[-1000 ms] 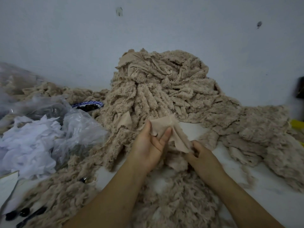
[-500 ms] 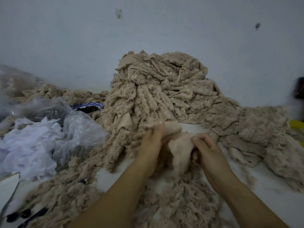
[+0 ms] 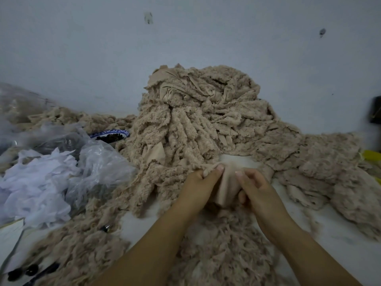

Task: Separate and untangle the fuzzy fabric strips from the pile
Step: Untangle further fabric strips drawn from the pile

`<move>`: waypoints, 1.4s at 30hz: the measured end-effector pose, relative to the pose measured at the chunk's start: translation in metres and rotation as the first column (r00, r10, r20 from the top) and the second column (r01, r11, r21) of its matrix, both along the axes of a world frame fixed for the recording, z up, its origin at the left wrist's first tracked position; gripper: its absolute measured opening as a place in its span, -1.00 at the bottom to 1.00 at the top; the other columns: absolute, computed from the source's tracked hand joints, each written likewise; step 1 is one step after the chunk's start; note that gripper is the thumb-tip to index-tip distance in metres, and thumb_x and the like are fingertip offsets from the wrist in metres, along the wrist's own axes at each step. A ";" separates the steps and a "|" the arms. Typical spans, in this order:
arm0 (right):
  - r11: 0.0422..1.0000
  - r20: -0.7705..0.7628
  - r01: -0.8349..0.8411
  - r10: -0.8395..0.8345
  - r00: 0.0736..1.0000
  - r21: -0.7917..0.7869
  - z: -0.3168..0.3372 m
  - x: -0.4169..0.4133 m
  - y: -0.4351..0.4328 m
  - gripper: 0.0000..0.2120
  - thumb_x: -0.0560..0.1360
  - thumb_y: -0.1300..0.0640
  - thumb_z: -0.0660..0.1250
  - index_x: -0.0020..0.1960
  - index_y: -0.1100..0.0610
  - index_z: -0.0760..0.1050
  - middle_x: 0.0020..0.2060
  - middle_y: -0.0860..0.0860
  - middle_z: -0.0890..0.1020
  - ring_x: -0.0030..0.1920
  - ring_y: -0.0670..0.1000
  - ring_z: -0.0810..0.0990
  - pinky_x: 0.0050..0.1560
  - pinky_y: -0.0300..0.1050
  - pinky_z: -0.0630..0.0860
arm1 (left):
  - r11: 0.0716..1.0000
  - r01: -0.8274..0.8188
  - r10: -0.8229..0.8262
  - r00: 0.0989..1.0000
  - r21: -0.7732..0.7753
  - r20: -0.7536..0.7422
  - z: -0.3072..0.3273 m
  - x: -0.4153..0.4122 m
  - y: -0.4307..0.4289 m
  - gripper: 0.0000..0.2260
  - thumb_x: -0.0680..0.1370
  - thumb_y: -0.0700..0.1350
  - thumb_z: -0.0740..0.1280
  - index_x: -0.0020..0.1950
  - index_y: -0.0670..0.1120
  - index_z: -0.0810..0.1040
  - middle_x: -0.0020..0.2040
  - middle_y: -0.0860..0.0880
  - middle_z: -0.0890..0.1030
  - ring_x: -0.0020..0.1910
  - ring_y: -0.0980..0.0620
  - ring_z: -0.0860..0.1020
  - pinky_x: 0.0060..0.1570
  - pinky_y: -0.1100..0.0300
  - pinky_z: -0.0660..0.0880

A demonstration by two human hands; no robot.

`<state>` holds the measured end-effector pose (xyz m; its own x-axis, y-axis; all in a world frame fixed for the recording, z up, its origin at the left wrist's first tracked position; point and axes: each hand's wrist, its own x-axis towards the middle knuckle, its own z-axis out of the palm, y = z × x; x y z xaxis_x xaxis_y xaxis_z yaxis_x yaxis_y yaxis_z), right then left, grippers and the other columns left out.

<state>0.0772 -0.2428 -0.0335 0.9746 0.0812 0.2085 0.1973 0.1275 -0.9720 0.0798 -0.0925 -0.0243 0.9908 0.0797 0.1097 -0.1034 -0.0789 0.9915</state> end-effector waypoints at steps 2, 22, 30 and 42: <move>0.998 -0.002 -0.017 0.017 1.000 -0.062 -0.003 0.000 0.002 -0.73 0.46 -0.11 0.37 0.06 0.02 0.52 -0.50 -0.09 0.51 -0.49 -0.15 0.44 -0.50 -0.33 0.38 | 0.989 -0.004 -0.005 0.998 -0.145 -0.063 0.003 0.000 0.001 -0.71 0.55 0.12 0.39 -0.04 -0.10 0.72 -0.12 -0.08 0.73 -0.07 -0.06 0.70 0.02 0.06 0.62; 0.963 -0.071 -0.097 0.082 0.994 -0.250 -0.019 0.010 -0.003 -0.89 0.59 0.05 0.30 0.03 0.01 0.58 -0.27 -0.04 0.69 -0.28 -0.06 0.62 -0.29 -0.23 0.50 | 0.995 0.094 -0.095 0.994 0.016 0.052 0.001 -0.001 0.005 -0.61 0.44 0.43 0.29 -0.17 0.16 0.68 -0.20 0.19 0.69 -0.19 0.25 0.64 -0.23 0.45 0.50; 0.902 -0.275 0.208 -0.105 0.956 0.378 -0.006 0.027 -0.031 -0.66 0.59 -0.01 0.30 0.22 0.22 0.47 0.13 0.11 0.61 0.02 0.04 0.70 -0.09 -0.17 0.60 | 0.874 -0.212 0.140 0.971 0.438 0.192 -0.014 0.014 0.018 -0.82 0.65 -0.04 0.22 0.01 -0.09 0.57 0.00 -0.04 0.54 -0.15 0.21 0.50 -0.15 0.33 0.46; 0.876 0.018 0.145 -0.154 0.988 -0.459 -0.025 0.015 -0.012 -0.80 0.60 -0.02 0.27 -0.16 -0.09 0.60 -0.27 -0.15 0.68 -0.23 -0.25 0.62 -0.09 -0.17 0.54 | 0.578 -0.160 0.090 0.987 0.800 0.133 -0.028 0.019 0.020 -0.74 0.63 -0.08 0.20 0.25 -0.06 0.58 0.18 0.01 0.47 0.22 0.00 0.41 0.11 0.19 0.26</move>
<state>0.0926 -0.2547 -0.0585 0.9860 0.0165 0.1659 0.1606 -0.3623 -0.9181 0.0987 -0.0726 -0.0518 0.9646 0.0461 0.2595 -0.0942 -0.8591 0.5031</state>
